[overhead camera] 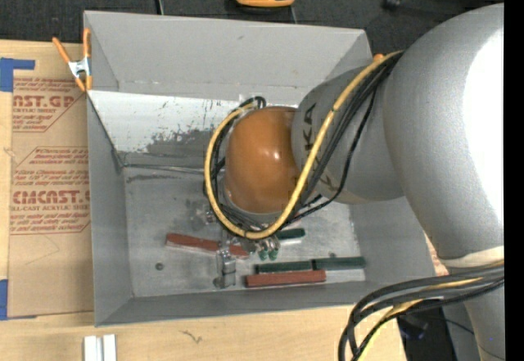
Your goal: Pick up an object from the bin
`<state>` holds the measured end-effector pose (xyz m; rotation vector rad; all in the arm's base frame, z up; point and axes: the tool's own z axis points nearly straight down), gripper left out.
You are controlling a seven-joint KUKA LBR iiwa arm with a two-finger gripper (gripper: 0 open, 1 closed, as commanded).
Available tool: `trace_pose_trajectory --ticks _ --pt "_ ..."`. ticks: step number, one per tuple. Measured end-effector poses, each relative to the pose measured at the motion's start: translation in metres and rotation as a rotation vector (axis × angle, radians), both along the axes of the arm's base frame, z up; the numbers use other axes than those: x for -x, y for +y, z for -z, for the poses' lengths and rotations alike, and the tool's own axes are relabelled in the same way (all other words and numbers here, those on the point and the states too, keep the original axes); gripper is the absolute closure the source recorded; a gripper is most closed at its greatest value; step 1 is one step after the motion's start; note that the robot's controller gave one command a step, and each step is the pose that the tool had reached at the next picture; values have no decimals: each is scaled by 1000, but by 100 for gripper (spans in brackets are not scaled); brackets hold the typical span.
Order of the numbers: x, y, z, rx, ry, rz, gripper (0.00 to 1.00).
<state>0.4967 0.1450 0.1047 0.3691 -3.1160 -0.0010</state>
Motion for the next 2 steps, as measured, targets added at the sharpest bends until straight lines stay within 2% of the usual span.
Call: trace_pose_trajectory --ticks 1,2 --pt "-5 -14 30 -1 -5 89 0" --pt "-1 0 34 -1 -4 269 100"
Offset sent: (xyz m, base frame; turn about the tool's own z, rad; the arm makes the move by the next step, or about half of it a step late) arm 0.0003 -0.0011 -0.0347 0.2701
